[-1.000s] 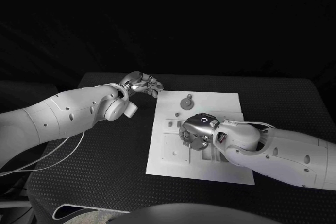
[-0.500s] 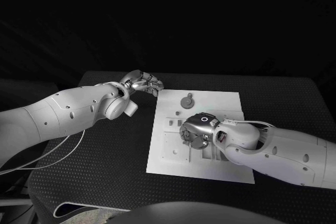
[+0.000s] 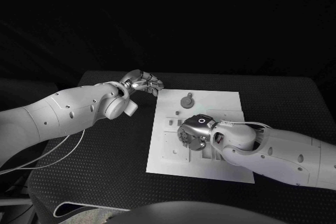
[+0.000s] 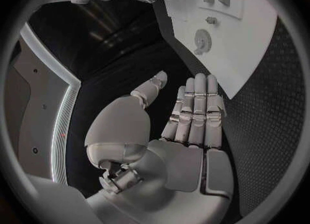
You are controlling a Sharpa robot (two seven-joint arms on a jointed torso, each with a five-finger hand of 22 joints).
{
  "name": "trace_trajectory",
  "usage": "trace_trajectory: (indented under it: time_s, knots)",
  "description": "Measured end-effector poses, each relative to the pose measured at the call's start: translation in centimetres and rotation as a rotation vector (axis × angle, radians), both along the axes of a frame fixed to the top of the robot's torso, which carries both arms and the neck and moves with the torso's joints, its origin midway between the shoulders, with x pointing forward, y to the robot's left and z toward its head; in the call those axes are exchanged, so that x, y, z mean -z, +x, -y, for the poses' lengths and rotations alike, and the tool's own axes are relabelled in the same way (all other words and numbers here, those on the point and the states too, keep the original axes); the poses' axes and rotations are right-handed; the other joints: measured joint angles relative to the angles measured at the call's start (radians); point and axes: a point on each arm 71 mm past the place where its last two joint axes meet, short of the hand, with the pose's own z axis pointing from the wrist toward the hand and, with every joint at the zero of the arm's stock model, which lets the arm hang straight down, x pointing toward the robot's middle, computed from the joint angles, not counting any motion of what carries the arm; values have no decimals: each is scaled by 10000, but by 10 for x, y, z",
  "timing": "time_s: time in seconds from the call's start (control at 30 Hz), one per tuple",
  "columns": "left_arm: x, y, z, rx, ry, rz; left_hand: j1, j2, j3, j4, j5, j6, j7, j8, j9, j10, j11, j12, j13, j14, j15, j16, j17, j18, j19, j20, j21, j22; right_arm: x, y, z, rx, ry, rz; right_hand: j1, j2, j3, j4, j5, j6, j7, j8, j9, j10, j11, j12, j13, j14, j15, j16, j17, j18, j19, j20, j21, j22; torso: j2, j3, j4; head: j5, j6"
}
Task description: Assemble the parts on the task board
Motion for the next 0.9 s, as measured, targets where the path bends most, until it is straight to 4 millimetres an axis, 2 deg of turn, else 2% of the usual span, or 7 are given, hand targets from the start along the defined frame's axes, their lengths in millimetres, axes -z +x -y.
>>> trace_trajectory:
  time_s: [0.27, 0.47, 0.53, 0.6, 0.7, 0.77, 0.9]
  knots:
    - [0, 0, 0, 3, -1, -2, 0, 0, 0, 0, 0, -33, 33, 0, 8, 0, 0, 0, 0, 0, 0, 0, 10, 0, 0, 0, 0, 0, 1, -1, -1, -11, 8, -34, 2, 1, 0, -1, 0, 2, 17, 0, -1, 2, 0, -14, 1, 0, 0, 0, 2, 2, -2, 2, 0, -1, 2, 1, 7, 12, -58]
    - [0, 0, 0, 11, -4, -2, 0, 0, 0, 0, 0, -33, 33, 0, 8, 0, 0, 0, 0, 0, 0, -38, 18, -1, 0, 0, 0, 1, 2, 0, 0, 45, 35, -100, -5, 8, -1, -2, 0, -11, 30, -5, 12, 0, 1, -90, 12, 1, 1, 0, 1, 5, -5, 5, 0, -1, 2, -12, -1, 6, -66]
    - [-1, 0, 0, 11, -4, 0, 0, 0, 0, 0, 0, -33, 33, 0, 7, 0, 0, 0, 0, 0, 0, -38, 18, -1, 0, 0, 0, 1, 2, 0, 0, 82, 64, -151, -114, 47, -47, 44, 0, -86, 105, -36, 31, -171, 50, -204, 16, -61, 63, 0, 1, 5, -22, 19, 0, -1, 1, -12, -5, 1, -66]
    - [-1, 0, 0, 6, -2, 2, 0, 0, 0, 0, 0, -33, 33, 0, 7, 0, 0, 0, 0, 0, 0, -38, 18, -1, 0, 0, 0, -3, 2, 1, 2, 145, 94, -212, -353, -131, -123, 121, 1, -231, 189, -134, 101, -387, 134, -353, -6, -133, 94, -45, 1, 4, -41, 37, -42, -1, 0, -12, -10, 0, -61]
    - [-1, 0, 0, 1, 0, 0, 0, 0, 0, 0, 0, -33, 33, 0, 7, 0, 0, 0, 0, 0, 0, -38, 22, -1, 0, 0, 0, -9, 3, 1, 4, 222, 158, -298, -690, -440, -104, 281, 2, -620, 297, -365, -37, -522, 235, -382, 2, -135, 187, -50, 1, 13, -40, 35, -52, -1, -1, -7, -12, -4, -58]
    - [-1, 0, 0, -1, 1, 0, 0, 0, 0, 0, 0, -33, 33, 0, 7, 0, 0, 0, 0, 0, 0, -38, 27, -1, 0, 0, 0, -8, 3, 1, 6, 249, 209, -343, -727, -734, -41, 398, 3, -941, 420, -560, -120, -616, 217, -479, 6, -146, 228, -50, 17, 19, -39, 34, -81, -1, -3, -6, -12, -6, -57]
    - [-1, 0, -1, -5, 4, -1, 0, 0, 0, 0, 0, -33, 33, 0, 6, 0, 0, 0, 0, 0, 0, -38, 26, -1, 0, 0, 0, -8, 3, 1, 8, 291, 323, -413, -725, -996, 11, 449, 9, -1267, 585, -715, -200, -704, 160, -687, 4, -159, 345, -50, 39, 24, -40, 35, -81, -2, -6, -5, -10, -16, -44]
